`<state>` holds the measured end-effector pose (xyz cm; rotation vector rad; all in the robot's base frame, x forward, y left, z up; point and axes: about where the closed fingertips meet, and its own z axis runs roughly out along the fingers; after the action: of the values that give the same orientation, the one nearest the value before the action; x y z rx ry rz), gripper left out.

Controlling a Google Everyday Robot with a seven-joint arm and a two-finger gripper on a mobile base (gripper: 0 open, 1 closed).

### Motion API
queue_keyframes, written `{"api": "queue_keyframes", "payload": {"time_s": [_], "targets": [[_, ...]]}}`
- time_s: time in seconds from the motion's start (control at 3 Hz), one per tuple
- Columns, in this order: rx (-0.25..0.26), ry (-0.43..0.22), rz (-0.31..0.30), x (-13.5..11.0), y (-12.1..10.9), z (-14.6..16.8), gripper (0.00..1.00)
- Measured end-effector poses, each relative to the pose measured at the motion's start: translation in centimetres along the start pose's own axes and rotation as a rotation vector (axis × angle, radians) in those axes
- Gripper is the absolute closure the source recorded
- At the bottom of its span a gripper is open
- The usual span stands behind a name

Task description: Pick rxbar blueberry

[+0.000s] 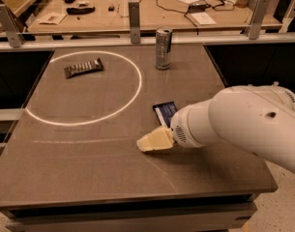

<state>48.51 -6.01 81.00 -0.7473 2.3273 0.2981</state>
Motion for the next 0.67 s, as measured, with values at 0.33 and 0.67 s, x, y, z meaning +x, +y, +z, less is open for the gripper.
{"api": "queue_keyframes", "payload": {"time_s": [0.33, 0.67], "targets": [[-0.004, 0.000, -0.005, 0.05, -0.01, 0.01, 0.41], [-0.004, 0.000, -0.005, -0.23, -0.01, -0.32, 0.63]]}}
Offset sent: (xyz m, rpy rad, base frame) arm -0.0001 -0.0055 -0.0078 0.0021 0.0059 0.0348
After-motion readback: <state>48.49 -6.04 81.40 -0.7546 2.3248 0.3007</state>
